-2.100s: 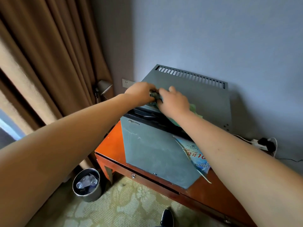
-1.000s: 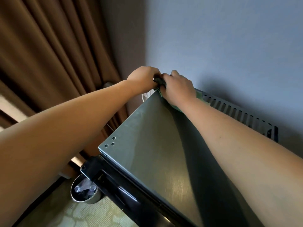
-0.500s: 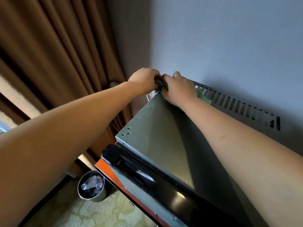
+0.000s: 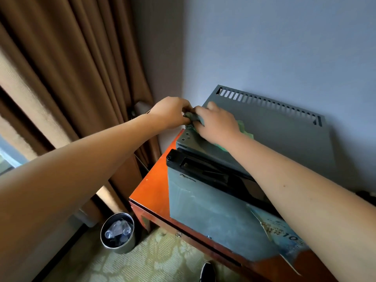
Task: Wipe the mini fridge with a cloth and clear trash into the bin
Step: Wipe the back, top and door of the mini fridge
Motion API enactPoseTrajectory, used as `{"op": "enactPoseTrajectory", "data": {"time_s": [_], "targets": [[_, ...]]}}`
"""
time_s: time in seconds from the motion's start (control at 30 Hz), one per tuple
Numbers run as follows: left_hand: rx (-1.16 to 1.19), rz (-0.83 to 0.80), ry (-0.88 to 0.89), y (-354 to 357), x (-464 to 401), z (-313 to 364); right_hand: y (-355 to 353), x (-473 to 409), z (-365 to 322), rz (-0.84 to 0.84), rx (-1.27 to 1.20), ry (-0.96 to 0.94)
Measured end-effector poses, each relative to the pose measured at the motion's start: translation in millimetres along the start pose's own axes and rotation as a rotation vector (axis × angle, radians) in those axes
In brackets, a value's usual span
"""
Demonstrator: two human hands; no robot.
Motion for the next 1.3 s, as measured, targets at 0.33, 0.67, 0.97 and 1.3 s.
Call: {"op": "enactPoseTrajectory", "data": {"time_s": [0.33, 0.67, 0.97, 1.3], "targets": [[0.023, 0.077, -0.023, 5, -1, -16, 9, -28, -2, -0.073, -0.014, -0.112], [-0.018, 0.111, -0.210, 7, -29, -55, 31, -89, -12, -0.053, -0.062, -0.160], [-0.064, 0.081, -0.234, -9, 18, -45, 24, -50, -39, -0.018, -0.123, -0.156], [-0.153, 0.048, -0.139, -29, 88, -12, -1, 30, -72, 0.039, -0.147, -0.147]]}}
Point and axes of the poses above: each hand's wrist, its own x-axis away from the middle knuckle, its own y-axis out of the palm, z = x × y, the point moved 8 cm from there along -x, towards the middle knuckle, and after that the axes turned 13 degrees about y, right-handed, at the moved point
